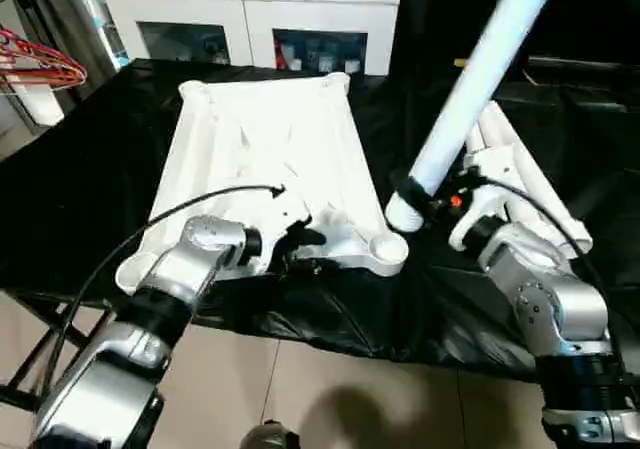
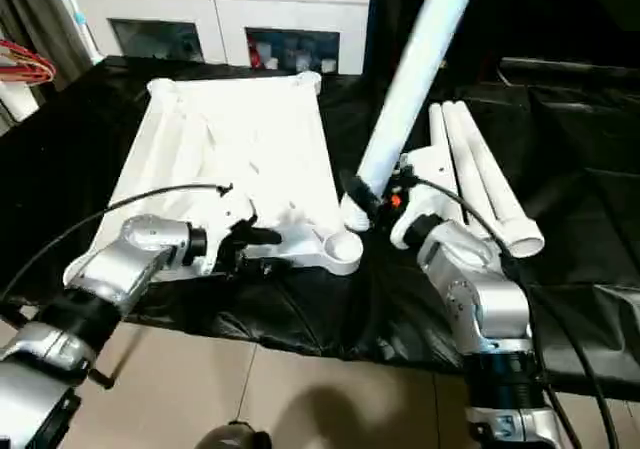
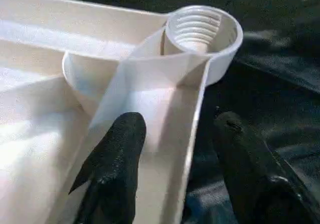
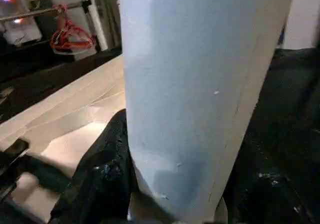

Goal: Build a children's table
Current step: Pick table leg, then insert table leg to table base

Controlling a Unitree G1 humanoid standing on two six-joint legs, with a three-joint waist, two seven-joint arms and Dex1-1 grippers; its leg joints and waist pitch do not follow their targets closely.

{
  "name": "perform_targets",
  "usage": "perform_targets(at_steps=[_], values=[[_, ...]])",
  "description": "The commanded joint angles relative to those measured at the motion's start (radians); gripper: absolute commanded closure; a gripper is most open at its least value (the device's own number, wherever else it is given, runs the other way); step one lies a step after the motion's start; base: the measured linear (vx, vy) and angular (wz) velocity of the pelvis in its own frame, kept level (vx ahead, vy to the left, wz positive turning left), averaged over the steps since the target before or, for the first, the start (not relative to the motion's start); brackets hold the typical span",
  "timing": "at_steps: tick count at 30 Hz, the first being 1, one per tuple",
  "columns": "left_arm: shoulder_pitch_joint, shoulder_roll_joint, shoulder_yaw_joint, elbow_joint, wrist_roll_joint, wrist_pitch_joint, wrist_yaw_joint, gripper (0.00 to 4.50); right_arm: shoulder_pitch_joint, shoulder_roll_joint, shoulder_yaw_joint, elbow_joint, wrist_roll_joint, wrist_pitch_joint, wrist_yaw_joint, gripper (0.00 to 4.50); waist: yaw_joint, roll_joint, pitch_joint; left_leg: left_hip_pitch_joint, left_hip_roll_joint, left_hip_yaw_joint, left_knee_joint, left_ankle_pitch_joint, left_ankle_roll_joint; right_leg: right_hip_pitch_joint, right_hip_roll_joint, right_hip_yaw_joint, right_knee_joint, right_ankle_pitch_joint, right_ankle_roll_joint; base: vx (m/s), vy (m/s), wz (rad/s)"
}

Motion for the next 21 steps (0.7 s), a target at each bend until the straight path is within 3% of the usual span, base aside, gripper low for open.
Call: perform_targets(at_steps=[1, 3, 4, 6, 7, 8, 16, 21], values=[[-0.020, -0.005, 0.006, 0.038, 0.013, -0.018, -0.016, 2.33, 0.011, -0.005, 0.012, -0.008, -0.014, 0.005, 0.012, 2.59, -0.001, 0.002, -0.077, 0.039, 0.079, -0.043, -0.080, -0.225, -0.027, 0.036, -0.118, 0.059, -0.074, -0.015, -0.199, 0.000, 0.000, 0.00], [-0.029, -0.007, 0.007, 0.062, 0.017, -0.027, -0.031, 2.66, 0.015, -0.007, 0.017, -0.012, -0.015, 0.011, 0.012, 2.59, -0.001, 0.001, -0.077, 0.038, 0.081, -0.044, -0.080, -0.218, -0.021, 0.037, -0.120, 0.058, -0.073, -0.015, -0.202, 0.000, 0.000, 0.00], [-0.035, -0.009, 0.007, 0.079, 0.020, -0.034, -0.035, 2.66, 0.018, -0.010, 0.021, -0.015, -0.016, 0.016, 0.015, 2.59, -0.001, 0.009, -0.078, 0.038, 0.081, -0.045, -0.079, -0.218, -0.020, 0.036, -0.118, 0.058, -0.073, -0.015, -0.202, 0.000, 0.000, 0.00], [-0.040, -0.011, 0.006, 0.096, 0.024, -0.038, -0.040, 2.80, 0.020, -0.013, 0.024, -0.019, -0.016, 0.021, 0.019, 2.59, -0.004, 0.004, -0.077, 0.039, 0.081, -0.045, -0.081, -0.228, -0.020, 0.037, -0.118, 0.058, -0.074, -0.017, -0.203, 0.000, 0.000, 0.00], [-0.048, -0.014, 0.009, 0.117, 0.027, -0.044, -0.047, 2.87, 0.019, -0.014, 0.023, -0.016, -0.018, 0.021, 0.022, 2.59, -0.003, 0.013, -0.077, 0.039, 0.082, -0.046, -0.081, -0.237, -0.022, 0.035, -0.119, 0.058, -0.074, -0.026, -0.205, 0.000, 0.000, 0.00], [-0.057, -0.016, 0.011, 0.144, 0.035, -0.060, -0.047, 3.12, 0.017, -0.017, 0.024, -0.013, -0.018, 0.019, 0.026, 2.59, -0.006, 0.007, -0.076, 0.040, 0.081, -0.045, -0.082, -0.246, -0.024, 0.035, -0.117, 0.058, -0.077, -0.033, -0.205, 0.000, 0.000, 0.00], [-0.068, -0.015, 0.017, 0.184, 0.045, -0.083, -0.062, 3.65, 0.005, -0.033, 0.038, 0.000, -0.023, 0.021, 0.048, 2.59, -0.005, 0.006, -0.077, 0.038, 0.084, -0.045, -0.081, -0.228, -0.009, 0.036, -0.120, 0.059, -0.074, -0.019, -0.214, 0.000, 0.000, 0.00], [-0.070, -0.016, 0.014, 0.206, 0.060, -0.102, -0.079, 4.04, -0.014, -0.046, 0.064, 0.038, -0.040, 0.027, 0.084, 2.59, -0.004, 0.003, -0.075, 0.039, 0.084, -0.044, -0.081, -0.239, -0.008, 0.035, -0.123, 0.059, -0.079, -0.068, -0.215, 0.000, 0.000, 0.00]])
